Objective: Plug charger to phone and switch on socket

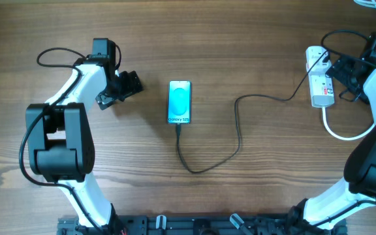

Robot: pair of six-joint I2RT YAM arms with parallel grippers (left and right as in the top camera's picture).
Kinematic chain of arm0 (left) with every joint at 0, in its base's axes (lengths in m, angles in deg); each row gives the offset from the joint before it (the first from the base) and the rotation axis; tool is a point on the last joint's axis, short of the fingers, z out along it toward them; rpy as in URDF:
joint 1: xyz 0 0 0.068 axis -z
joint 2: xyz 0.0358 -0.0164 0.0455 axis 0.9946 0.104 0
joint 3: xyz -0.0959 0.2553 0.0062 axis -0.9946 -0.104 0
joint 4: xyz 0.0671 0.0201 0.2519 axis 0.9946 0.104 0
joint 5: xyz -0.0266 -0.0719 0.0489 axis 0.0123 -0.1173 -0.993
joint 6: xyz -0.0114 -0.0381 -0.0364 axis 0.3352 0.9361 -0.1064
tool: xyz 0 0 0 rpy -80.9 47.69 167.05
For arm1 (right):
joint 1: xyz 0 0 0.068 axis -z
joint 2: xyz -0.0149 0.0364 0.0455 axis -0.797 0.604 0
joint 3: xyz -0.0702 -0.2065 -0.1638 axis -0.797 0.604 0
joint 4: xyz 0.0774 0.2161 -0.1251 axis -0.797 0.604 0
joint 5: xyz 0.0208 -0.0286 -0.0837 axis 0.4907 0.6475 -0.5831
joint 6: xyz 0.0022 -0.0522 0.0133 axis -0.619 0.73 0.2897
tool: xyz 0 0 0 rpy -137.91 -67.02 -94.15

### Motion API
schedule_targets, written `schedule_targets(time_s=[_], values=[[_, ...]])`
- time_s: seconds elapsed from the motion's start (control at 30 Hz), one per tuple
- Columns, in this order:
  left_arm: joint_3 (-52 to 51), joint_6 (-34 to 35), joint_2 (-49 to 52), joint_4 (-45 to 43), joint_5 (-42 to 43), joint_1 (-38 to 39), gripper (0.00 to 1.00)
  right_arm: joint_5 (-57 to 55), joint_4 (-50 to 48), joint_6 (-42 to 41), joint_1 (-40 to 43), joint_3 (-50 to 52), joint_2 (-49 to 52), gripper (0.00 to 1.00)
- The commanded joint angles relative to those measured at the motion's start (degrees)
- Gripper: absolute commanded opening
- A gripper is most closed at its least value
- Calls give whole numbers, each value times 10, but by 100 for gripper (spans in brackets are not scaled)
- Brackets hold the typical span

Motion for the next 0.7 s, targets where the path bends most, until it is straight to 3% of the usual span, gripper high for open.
schedule_targets(time_s=[0.0, 0.33, 0.67], values=[[-3, -3, 7, 0, -1, -5, 100, -14, -1, 11, -2, -6, -7, 100], [-3, -3, 7, 0, -1, -5, 100, -12, -3, 11, -3, -6, -7, 100], [-3, -3, 7, 0, -1, -5, 100, -12, -3, 10, -8, -6, -275, 100]])
